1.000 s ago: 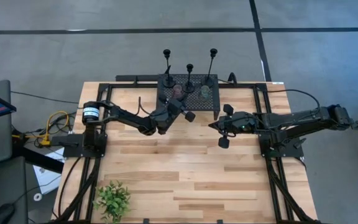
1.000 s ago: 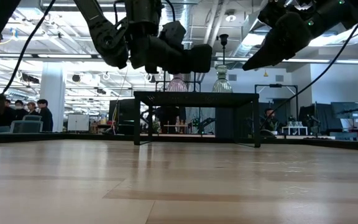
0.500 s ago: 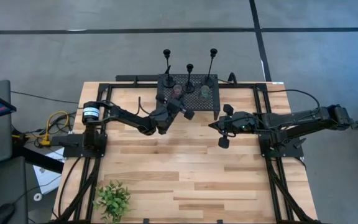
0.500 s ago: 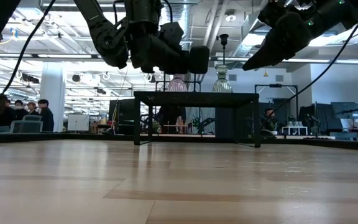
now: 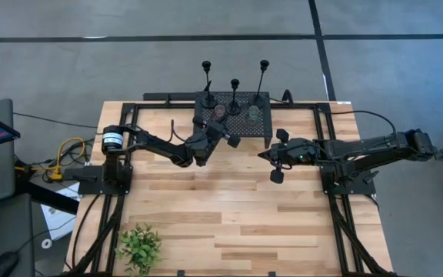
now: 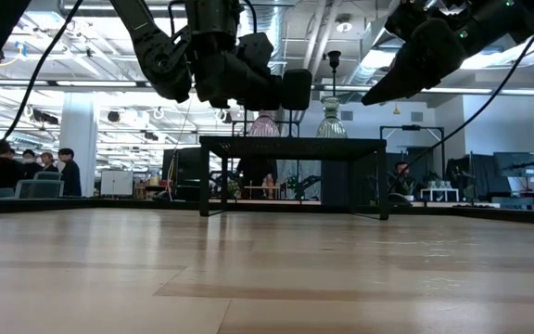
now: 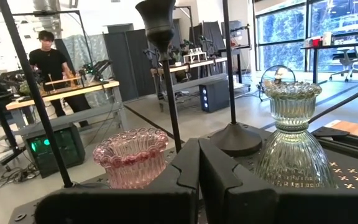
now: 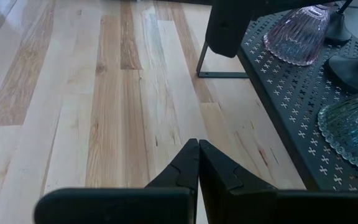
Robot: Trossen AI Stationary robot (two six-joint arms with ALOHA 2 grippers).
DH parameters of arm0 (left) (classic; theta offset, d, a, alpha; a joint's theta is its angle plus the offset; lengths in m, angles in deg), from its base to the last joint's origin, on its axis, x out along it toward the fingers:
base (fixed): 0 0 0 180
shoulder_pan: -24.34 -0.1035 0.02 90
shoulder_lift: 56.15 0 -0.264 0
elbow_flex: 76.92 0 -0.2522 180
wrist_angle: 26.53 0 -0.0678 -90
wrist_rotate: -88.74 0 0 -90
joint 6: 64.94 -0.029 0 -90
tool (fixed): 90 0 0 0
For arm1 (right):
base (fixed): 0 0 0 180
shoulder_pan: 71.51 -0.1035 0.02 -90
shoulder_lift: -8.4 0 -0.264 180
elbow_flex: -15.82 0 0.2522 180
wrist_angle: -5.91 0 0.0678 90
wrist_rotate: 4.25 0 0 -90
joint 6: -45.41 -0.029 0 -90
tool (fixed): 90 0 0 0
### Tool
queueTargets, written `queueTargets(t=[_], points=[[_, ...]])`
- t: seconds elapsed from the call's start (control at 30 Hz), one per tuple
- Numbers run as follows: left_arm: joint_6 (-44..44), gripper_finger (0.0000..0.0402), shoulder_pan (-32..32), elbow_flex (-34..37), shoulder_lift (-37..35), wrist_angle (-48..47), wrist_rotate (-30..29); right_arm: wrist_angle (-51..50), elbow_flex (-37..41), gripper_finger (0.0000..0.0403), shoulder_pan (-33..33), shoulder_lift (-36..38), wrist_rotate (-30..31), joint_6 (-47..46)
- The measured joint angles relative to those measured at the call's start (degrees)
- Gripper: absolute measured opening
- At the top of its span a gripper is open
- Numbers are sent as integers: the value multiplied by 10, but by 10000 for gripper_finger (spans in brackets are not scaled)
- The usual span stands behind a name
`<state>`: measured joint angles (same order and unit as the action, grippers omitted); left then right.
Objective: Pick & Place candle stick holders
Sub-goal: Put the purple candle holder on the shelf, then adjust the green candle holder on the shelf
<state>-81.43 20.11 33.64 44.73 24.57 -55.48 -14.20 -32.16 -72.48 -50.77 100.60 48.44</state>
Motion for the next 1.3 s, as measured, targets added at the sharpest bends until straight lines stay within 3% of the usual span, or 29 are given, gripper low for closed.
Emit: queueTargets(t=[0.33, 1.3], points=[[0, 1, 0, 0, 0, 2, -2, 0, 0, 1, 0, 0, 0, 0], [-44, 1, 21, 0, 0, 4, -109, 0, 0, 1, 0, 0, 0, 0]])
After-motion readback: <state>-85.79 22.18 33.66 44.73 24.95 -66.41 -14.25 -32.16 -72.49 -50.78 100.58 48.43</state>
